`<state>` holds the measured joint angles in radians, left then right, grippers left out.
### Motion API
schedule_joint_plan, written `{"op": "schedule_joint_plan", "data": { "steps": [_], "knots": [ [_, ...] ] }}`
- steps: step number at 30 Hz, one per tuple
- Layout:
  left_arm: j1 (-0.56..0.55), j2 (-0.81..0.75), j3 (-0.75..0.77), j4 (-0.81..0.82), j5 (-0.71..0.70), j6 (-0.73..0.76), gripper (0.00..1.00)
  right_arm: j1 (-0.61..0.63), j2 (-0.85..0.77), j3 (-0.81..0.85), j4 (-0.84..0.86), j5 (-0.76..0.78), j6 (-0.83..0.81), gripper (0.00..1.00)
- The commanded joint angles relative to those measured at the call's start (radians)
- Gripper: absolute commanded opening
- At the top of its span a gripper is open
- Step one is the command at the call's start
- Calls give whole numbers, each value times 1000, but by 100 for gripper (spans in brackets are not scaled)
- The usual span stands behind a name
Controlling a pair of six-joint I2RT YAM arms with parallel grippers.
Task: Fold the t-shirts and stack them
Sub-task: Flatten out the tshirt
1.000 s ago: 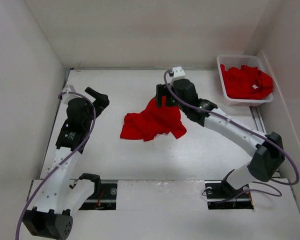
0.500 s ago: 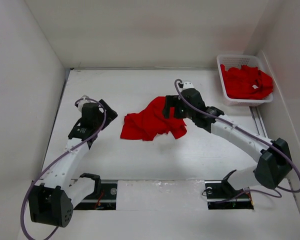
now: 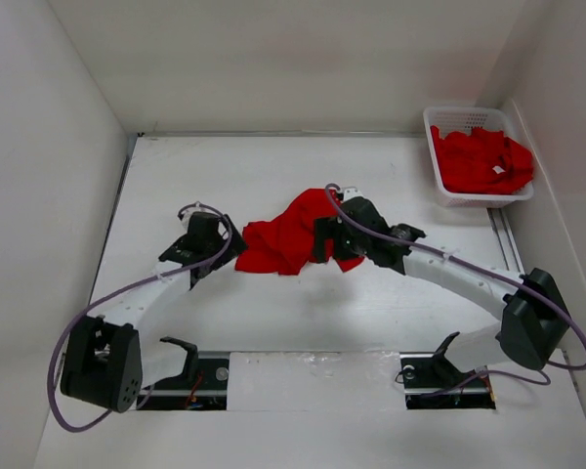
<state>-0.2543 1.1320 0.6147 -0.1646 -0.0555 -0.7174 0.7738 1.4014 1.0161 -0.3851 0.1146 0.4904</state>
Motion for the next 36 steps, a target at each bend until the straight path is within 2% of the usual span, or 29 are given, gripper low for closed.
{"op": "schedule_joint_plan", "data": {
  "steps": [1,2,6,16,21,24,28,33,34,36],
  "knots": [
    [-104,57,28,-13,-140,0,100,22,-12,-1,31,-4,23,100],
    [-172,113,49,-36,-167,-1,100,31,-12,-1,31,-4,23,100],
    [-188,222,92,-62,-167,-34,100,42,-1,21,11,19,23,100],
    [-188,190,59,-23,-178,-63,89,81,-1,10,20,19,-2,100],
    [-188,227,59,19,-156,-63,77,111,54,28,29,-3,-33,93],
    [-188,267,48,56,-156,-63,73,131,89,29,69,-44,-56,87],
    [-188,296,37,77,-156,-63,71,140,137,29,138,-44,-47,86],
    [-188,333,40,89,-176,-63,57,163,212,52,190,-3,-36,84],
    [-188,333,40,89,-176,-63,44,176,228,68,201,6,-36,84],
    [-188,333,40,89,-176,-63,32,176,275,85,201,7,-36,82]
  ]
}}
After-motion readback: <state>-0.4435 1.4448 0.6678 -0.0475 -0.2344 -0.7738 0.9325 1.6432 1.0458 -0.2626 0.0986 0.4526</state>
